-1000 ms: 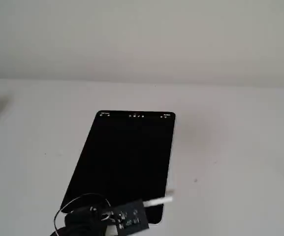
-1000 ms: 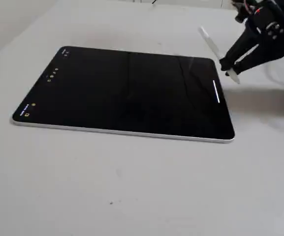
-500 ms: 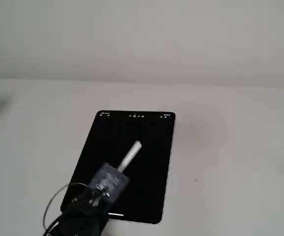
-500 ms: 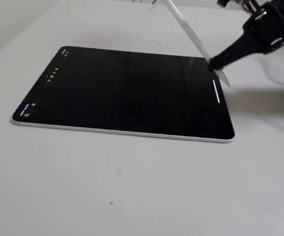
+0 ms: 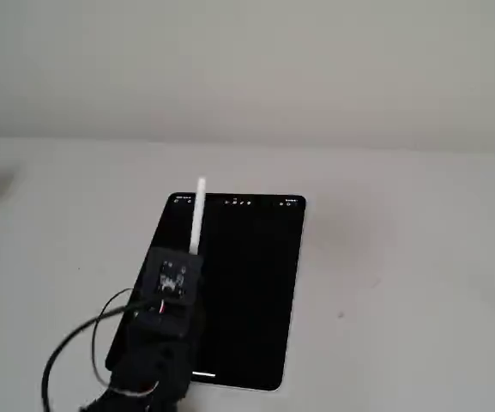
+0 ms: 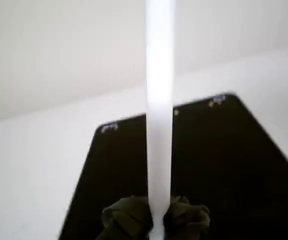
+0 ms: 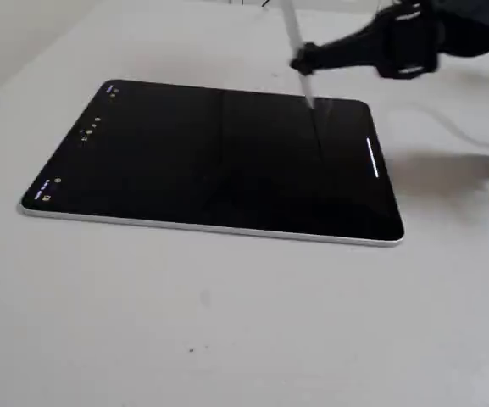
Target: Draw a line in the middle of the ipad using the apple pencil
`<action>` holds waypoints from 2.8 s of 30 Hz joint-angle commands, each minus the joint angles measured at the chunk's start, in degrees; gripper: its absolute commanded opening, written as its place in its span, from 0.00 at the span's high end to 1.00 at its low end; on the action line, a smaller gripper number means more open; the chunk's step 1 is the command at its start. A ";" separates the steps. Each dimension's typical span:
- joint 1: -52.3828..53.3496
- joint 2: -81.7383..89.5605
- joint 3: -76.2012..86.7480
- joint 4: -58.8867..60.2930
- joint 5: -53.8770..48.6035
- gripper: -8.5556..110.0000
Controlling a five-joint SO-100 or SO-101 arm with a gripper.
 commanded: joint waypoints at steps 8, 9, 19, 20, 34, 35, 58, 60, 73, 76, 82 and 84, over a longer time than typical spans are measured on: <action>1.41 -40.96 -28.74 -25.49 -5.10 0.93; 1.32 -43.33 -30.85 -26.10 -5.71 0.93; 1.85 -52.82 -45.35 -22.24 -6.94 0.93; 1.93 -53.00 -46.23 -21.18 -6.94 0.93; 1.41 -60.73 -55.46 -18.19 -9.23 0.93; 1.32 -60.82 -55.46 -18.19 -9.32 0.93; 1.05 -62.75 -53.53 -19.07 -10.55 0.93; 0.88 -62.67 -52.73 -19.60 -10.81 0.93; 0.00 -60.91 -44.91 -24.43 -11.51 0.93; -0.09 -60.47 -42.89 -25.66 -11.43 0.93; -0.26 -59.68 -38.14 -28.92 -11.51 0.93; -0.26 -58.97 -36.39 -29.53 -11.43 0.93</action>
